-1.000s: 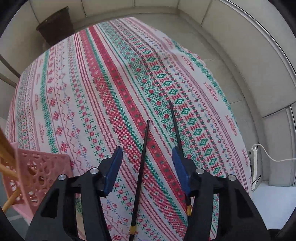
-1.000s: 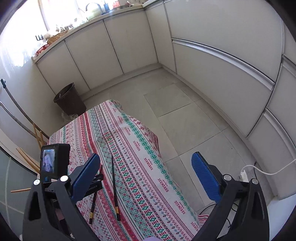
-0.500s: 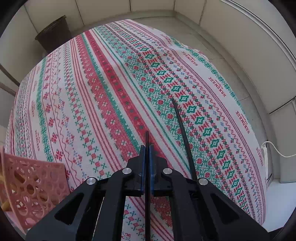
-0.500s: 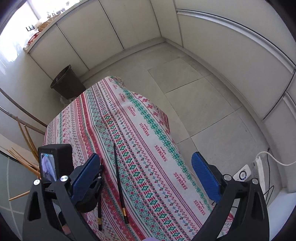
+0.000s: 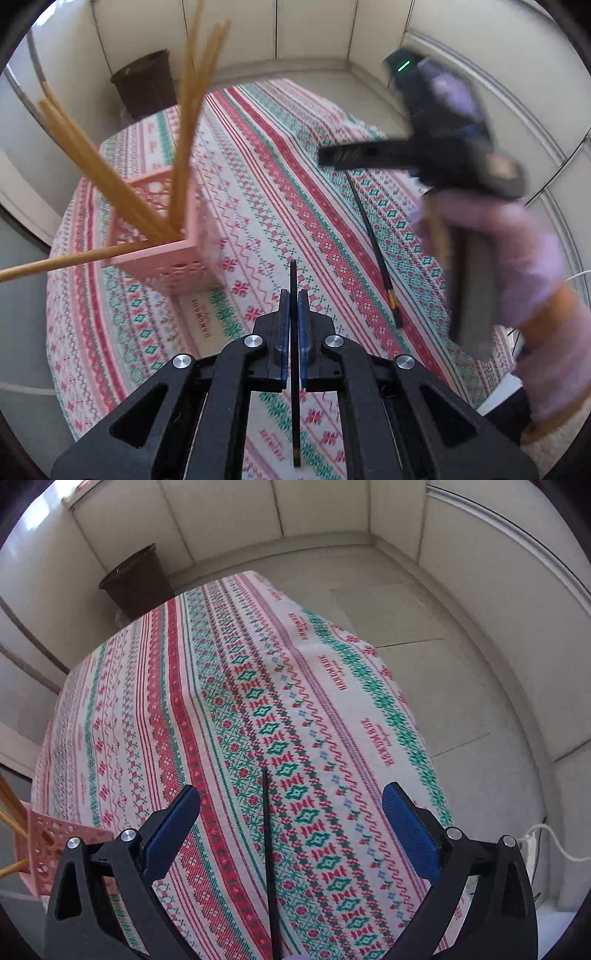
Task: Organize utensils
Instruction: 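Grasp a black chopstick with the left tool while the right tool grasps the other, then lift the black chopsticks with both tools toward the pink basket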
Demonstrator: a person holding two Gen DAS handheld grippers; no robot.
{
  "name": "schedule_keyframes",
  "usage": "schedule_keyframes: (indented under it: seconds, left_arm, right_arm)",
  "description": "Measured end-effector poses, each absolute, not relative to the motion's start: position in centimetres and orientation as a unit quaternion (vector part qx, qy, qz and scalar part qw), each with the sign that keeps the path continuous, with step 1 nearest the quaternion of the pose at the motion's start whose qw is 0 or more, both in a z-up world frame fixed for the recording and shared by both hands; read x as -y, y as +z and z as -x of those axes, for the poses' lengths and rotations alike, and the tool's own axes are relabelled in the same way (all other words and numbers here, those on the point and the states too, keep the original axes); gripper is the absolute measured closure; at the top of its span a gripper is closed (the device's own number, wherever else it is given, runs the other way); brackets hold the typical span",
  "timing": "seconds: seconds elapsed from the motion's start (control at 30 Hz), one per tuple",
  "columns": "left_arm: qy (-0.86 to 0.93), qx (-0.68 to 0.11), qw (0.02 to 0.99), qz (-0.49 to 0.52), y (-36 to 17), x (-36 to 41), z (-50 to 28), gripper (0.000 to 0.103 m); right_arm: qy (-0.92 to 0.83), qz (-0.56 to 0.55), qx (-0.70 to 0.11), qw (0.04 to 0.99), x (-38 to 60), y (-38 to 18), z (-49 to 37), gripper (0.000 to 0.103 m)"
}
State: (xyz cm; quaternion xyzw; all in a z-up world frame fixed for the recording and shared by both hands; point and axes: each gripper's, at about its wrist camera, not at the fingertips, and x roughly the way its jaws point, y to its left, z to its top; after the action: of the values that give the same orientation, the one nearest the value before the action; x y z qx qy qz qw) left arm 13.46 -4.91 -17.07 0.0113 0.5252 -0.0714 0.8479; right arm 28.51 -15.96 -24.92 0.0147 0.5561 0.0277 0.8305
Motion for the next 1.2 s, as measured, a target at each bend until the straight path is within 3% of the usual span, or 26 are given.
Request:
schedule_keyframes:
  seconds: [0.03, 0.07, 0.1, 0.13, 0.23, 0.37, 0.63, 1.2]
  left_arm:
    - [-0.074, -0.517, 0.853, -0.008, -16.5, 4.5, -13.1, 0.1]
    - [-0.075, -0.512, 0.856, -0.004, -16.1, 4.4, -13.1, 0.1]
    - [-0.077, -0.507, 0.859, -0.002, -15.7, 4.2, -13.0, 0.1]
    - [-0.08, -0.505, 0.86, -0.001, -15.6, 4.0, -13.0, 0.1]
    - [-0.084, -0.501, 0.861, 0.0, -15.4, 4.1, -12.6, 0.1]
    - [-0.086, -0.5, 0.862, 0.005, -14.8, 4.0, -12.5, 0.1]
    - [-0.084, -0.485, 0.87, 0.019, -13.3, 3.0, -11.2, 0.1]
    - [-0.076, -0.371, 0.923, 0.06, -6.2, 1.1, -8.0, 0.099]
  right_arm:
    - [0.028, 0.006, -0.564, 0.825, 15.2, -25.7, -28.5, 0.027]
    - [0.03, 0.015, -0.578, 0.815, 14.8, -26.6, -28.5, 0.049]
    - [0.029, 0.02, -0.566, 0.824, 14.5, -26.7, -28.3, 0.049]
    - [0.034, 0.023, -0.567, 0.822, 14.3, -26.8, -28.3, 0.059]
    - [0.041, 0.007, -0.566, 0.823, 14.5, -26.7, -28.5, 0.067]
    - [0.061, -0.042, -0.572, 0.817, 16.4, -26.8, -29.1, 0.098]
    - [0.084, -0.121, -0.573, 0.806, 18.2, -25.5, -28.9, 0.099]
    - [0.159, -0.122, -0.427, 0.882, 20.7, -9.2, -18.2, 0.099]
